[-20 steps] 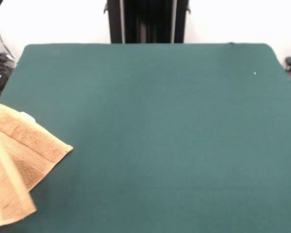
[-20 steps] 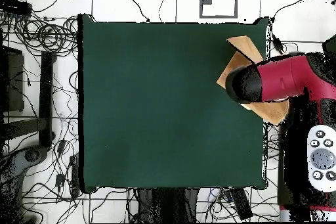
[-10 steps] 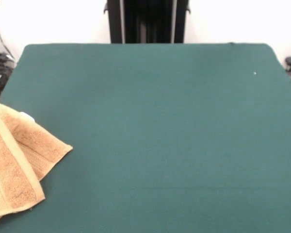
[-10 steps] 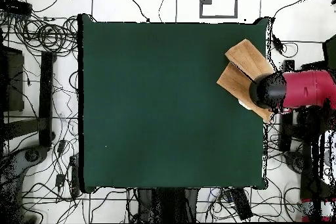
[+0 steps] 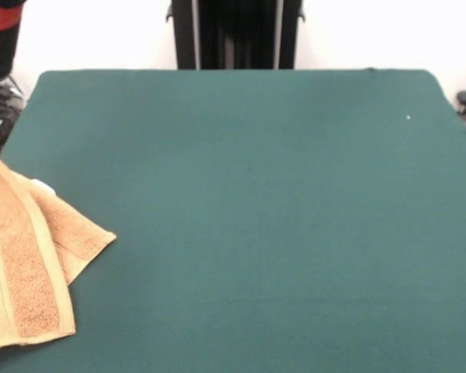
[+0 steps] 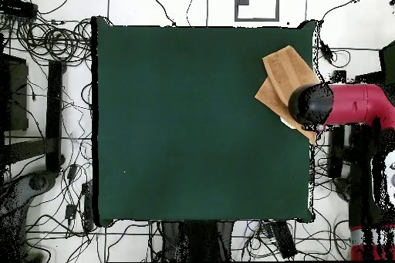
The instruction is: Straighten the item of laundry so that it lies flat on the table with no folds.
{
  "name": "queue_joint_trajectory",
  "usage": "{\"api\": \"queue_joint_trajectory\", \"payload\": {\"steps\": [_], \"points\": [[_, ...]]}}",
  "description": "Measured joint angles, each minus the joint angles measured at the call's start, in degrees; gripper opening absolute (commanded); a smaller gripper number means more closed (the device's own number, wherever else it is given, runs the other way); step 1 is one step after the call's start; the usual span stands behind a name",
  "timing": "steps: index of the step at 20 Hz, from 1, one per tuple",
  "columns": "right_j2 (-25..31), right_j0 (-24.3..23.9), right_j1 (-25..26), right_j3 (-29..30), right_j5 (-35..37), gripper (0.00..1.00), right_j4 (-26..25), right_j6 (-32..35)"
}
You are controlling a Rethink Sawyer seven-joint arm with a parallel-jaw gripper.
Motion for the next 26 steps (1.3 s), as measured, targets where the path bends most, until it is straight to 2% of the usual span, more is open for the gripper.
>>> {"api": "queue_joint_trajectory", "payload": {"steps": [6,17,23,26], "points": [[0.14,0.87,0.05,-0.01,0.0,1.0,2.45,0.0],[0.17,1.66,0.05,-0.01,0.0,1.0,3.84,0.0],[0.65,1.64,0.4,-0.01,0.0,1.0,9.41,0.0],[1.81,1.66,1.17,-0.02,0.0,1.0,14.13,0.0]]}}
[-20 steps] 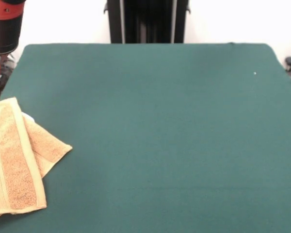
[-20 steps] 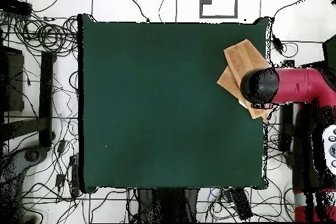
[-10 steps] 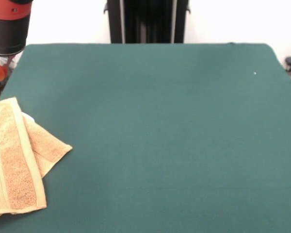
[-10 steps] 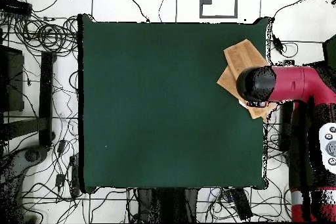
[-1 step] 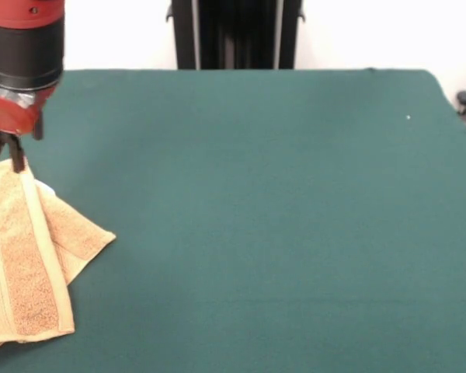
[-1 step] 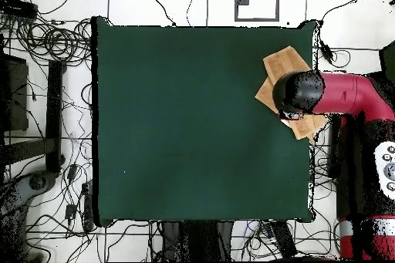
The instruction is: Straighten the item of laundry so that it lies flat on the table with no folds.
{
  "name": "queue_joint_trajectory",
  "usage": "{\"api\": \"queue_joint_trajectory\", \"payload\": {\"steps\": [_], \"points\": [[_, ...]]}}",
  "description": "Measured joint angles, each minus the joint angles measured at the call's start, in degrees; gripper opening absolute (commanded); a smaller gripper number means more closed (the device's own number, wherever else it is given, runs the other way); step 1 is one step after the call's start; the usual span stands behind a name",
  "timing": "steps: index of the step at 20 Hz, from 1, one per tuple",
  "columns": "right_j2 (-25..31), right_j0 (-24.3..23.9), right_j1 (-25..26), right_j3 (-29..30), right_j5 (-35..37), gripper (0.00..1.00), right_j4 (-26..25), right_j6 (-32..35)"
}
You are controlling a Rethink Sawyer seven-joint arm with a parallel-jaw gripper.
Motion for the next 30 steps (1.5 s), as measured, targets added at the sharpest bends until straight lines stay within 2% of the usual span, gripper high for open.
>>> {"api": "queue_joint_trajectory", "payload": {"steps": [7,20,30], "points": [[1.89,0.47,3.12,-0.01,-0.01,1.0,4.6,0.0],[1.9,2.27,7.21,-0.02,-0.16,1.0,4.05,0.0],[1.89,2.13,7.36,-0.03,-5.73,1.0,0.99,0.0]]}}
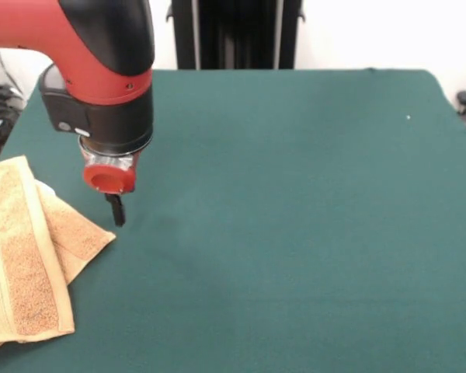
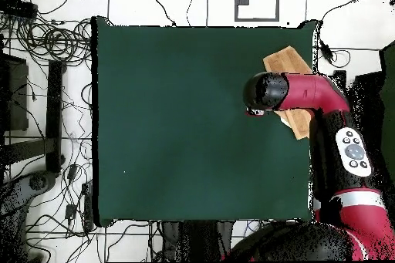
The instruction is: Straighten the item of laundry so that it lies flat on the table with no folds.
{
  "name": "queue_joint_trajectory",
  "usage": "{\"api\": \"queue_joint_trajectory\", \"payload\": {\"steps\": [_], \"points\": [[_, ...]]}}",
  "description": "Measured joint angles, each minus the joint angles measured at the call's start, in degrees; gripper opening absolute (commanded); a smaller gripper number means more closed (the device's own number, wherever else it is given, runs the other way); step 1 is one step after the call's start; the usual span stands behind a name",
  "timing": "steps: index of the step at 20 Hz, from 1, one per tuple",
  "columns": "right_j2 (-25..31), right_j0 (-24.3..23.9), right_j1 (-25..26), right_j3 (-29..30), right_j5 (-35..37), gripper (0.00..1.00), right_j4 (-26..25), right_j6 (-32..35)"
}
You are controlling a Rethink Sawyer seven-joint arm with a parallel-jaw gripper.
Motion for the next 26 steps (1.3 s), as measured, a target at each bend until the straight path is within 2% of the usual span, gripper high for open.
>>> {"api": "queue_joint_trajectory", "payload": {"steps": [11,26], "points": [[-0.01,-0.47,0.35,-0.02,-6.63,1.0,-2.06,0.0],[0.0,-0.35,4.24,-2.72,-6.94,1.0,-3.24,0.0]]}}
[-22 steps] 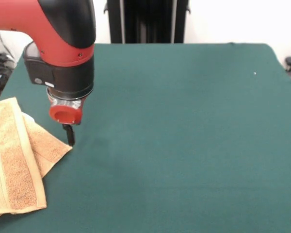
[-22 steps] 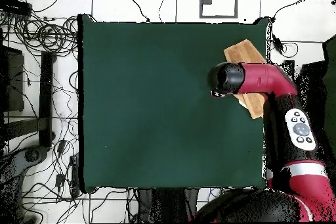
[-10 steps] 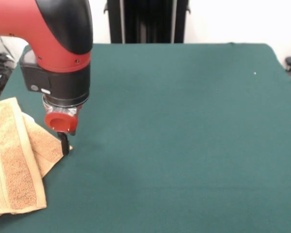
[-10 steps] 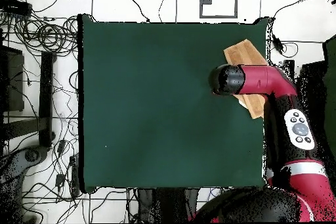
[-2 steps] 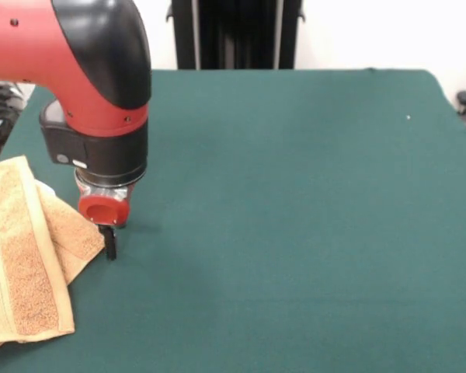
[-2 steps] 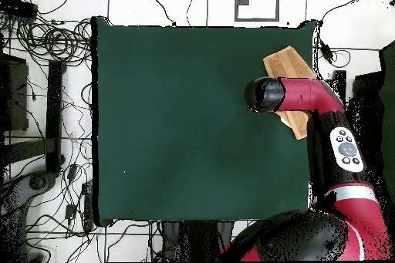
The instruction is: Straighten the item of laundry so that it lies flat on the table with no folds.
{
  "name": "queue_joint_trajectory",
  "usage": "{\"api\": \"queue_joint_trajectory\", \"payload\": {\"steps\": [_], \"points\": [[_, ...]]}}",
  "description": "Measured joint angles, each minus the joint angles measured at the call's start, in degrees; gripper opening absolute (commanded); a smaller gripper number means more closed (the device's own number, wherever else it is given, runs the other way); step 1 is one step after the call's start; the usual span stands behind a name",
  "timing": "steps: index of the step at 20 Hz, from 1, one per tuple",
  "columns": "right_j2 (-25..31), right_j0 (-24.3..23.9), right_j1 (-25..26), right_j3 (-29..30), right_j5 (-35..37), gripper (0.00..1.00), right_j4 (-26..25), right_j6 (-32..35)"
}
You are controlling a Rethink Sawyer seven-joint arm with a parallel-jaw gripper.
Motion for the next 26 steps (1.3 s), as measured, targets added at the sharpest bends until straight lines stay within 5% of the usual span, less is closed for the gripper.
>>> {"api": "queue_joint_trajectory", "payload": {"steps": [26], "points": [[-6.59,10.19,0.13,-4.64,4.15,1.0,-6.69,0.0]]}}
